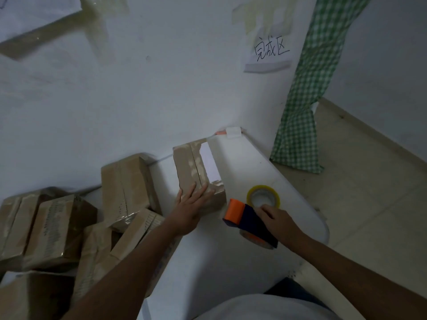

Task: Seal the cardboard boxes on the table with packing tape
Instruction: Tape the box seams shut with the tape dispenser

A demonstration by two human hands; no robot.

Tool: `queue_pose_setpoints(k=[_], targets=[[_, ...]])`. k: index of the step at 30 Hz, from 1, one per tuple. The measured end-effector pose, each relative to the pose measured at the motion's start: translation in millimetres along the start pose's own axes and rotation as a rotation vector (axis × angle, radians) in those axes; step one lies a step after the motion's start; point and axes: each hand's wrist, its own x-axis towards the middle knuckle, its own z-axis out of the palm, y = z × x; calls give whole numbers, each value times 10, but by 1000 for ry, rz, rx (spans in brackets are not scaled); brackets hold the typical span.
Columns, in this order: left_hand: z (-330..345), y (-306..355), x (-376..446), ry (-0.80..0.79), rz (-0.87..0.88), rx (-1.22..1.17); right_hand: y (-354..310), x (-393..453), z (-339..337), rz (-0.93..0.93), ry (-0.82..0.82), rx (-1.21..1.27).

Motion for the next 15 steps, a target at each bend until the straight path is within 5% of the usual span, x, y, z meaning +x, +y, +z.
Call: queue_pose_setpoints(k=[3,6,10,15], targets=[[-103,87,36,132,39,-110,-158,55,-112,-51,14,-58],[-201,376,0,364,-165,-712,-269,71,-213,-101,37,-65],[-310,710,5,88,-575,-1445,-328,158,-290,-157,73,-89],[-414,743,23,2,-715,-1769,-370,249,-333,-203,41,-149]])
